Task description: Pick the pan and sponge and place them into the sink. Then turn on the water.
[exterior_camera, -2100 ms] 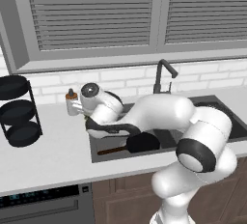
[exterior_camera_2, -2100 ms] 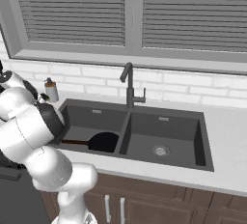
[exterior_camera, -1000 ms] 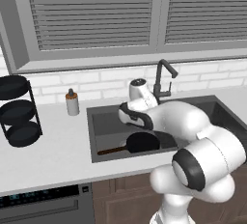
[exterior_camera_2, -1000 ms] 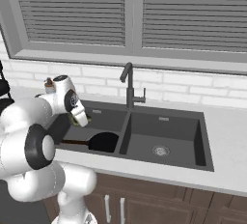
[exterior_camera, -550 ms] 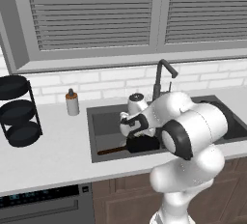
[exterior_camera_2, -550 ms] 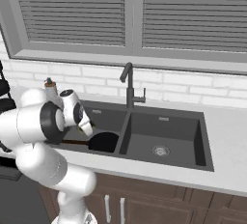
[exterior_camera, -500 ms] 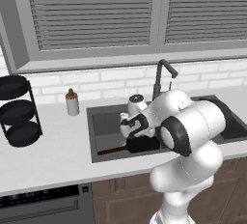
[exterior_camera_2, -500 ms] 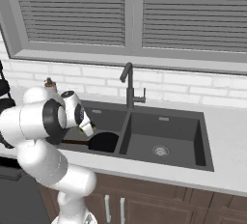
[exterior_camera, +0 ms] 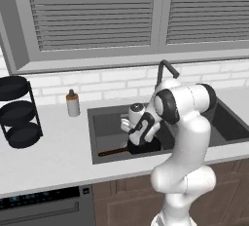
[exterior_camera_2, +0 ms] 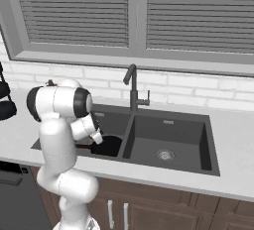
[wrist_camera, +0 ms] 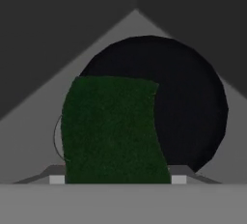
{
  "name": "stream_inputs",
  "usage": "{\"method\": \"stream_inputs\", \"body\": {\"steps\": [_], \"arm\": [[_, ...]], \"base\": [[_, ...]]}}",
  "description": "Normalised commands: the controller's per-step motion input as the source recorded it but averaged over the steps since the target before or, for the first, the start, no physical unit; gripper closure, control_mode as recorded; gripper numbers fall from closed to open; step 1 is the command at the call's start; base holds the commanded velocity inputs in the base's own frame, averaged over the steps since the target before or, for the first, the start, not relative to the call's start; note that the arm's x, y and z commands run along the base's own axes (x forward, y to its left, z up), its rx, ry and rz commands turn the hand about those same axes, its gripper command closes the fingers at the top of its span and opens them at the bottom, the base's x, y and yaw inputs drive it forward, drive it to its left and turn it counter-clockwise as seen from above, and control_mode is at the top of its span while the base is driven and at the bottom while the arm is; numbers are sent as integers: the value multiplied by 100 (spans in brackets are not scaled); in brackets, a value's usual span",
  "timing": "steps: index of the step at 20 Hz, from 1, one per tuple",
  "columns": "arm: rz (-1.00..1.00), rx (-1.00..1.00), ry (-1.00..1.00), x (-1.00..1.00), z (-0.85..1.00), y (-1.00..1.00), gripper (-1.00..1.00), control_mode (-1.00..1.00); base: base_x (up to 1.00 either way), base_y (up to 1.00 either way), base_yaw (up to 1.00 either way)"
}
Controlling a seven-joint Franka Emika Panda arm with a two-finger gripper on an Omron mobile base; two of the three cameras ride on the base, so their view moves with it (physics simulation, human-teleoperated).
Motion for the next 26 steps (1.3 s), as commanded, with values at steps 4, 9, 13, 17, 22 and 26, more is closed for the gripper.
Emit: {"method": "stream_inputs", "body": {"steps": [4,9,13,17,22,26], "arm": [[0,0,-4,37,-61,-19,100,-100],[0,0,-5,31,-58,-7,100,-100],[0,0,-5,23,-54,0,100,-100],[0,-1,-8,11,-46,0,100,-100],[0,0,-5,9,-26,0,-100,-100],[0,0,-4,4,-5,0,-100,-100]], "base": [[0,0,0],[0,0,0],[0,0,0],[0,0,0],[0,0,0],[0,0,0]]}}
